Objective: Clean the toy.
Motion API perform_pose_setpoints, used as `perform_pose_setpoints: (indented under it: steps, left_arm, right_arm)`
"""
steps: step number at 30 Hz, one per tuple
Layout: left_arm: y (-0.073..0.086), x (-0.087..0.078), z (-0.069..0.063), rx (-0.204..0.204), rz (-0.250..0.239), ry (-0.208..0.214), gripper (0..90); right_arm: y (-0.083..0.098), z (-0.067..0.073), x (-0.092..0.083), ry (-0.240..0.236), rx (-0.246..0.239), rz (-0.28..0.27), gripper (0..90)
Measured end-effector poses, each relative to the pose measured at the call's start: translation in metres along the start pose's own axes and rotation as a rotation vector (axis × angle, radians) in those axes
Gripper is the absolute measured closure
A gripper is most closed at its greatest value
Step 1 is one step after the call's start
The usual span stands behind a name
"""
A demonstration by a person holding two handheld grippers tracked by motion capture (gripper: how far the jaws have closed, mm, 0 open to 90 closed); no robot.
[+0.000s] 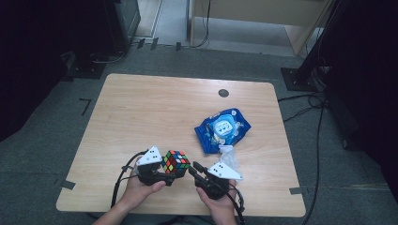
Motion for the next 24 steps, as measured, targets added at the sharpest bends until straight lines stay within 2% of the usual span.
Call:
perform_pose_setpoints:
  steps: [4, 5, 6, 8, 9, 10, 11, 12, 13, 16, 19, 24]
  left_arm:
    - [-0.003, -0.004, -0.001, 0.018, -0.024, -0.005, 33.8]
    - [-0.004, -0.006, -0.001, 0.026, -0.032, -0.010, 33.9]
    - [-0.004, -0.006, -0.001, 0.031, -0.032, -0.014, 33.9]
    - [-0.002, -0.006, 0.001, 0.037, -0.030, -0.025, 33.9]
    - [-0.002, -0.006, 0.001, 0.038, -0.028, -0.027, 33.9]
    - [-0.002, -0.006, 0.001, 0.038, -0.028, -0.027, 34.0]
    - [-0.001, -0.006, 0.003, 0.034, -0.026, -0.031, 33.9]
    - [-0.001, -0.006, 0.003, 0.034, -0.026, -0.031, 33.9]
    - [0.000, -0.006, 0.005, 0.033, -0.024, -0.033, 34.0]
    - [0.001, -0.005, 0.006, 0.034, -0.018, -0.040, 33.9]
    - [0.002, -0.003, 0.007, 0.030, -0.015, -0.044, 33.9]
    - [0.004, -0.003, 0.008, 0.030, -0.009, -0.047, 33.9]
  right_arm:
    - [-0.002, 0.000, -0.001, -0.007, -0.024, -0.006, 67.2]
    - [-0.003, 0.001, -0.002, -0.009, -0.034, -0.007, 63.0]
    - [-0.007, -0.001, -0.006, 0.010, -0.081, 0.004, 54.2]
    - [-0.009, -0.006, -0.009, 0.044, -0.137, 0.044, 48.0]
    - [-0.009, -0.011, -0.011, 0.062, -0.157, 0.078, 45.6]
    - [-0.009, -0.011, -0.011, 0.062, -0.157, 0.078, 45.6]
    - [-0.007, -0.025, -0.019, 0.116, -0.173, 0.111, 45.2]
    - [-0.007, -0.025, -0.019, 0.116, -0.173, 0.111, 45.2]
    - [-0.006, -0.045, -0.029, 0.177, -0.189, 0.134, 45.3]
    - [0.000, -0.070, -0.035, 0.209, -0.161, 0.197, 44.8]
    - [0.011, -0.091, -0.033, 0.248, -0.136, 0.260, 45.1]
    - [0.020, -0.103, -0.026, 0.278, -0.127, 0.301, 46.4]
Point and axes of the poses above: each handheld gripper's, and its own axes: x roughly forward along the jaws, y roughly out of its underside, z roughly to its left, the point moved 6 cm from there along x, roughly forward along the jaws, and after that the axes turned 9 degrees about -y, right-handed, at the moved point
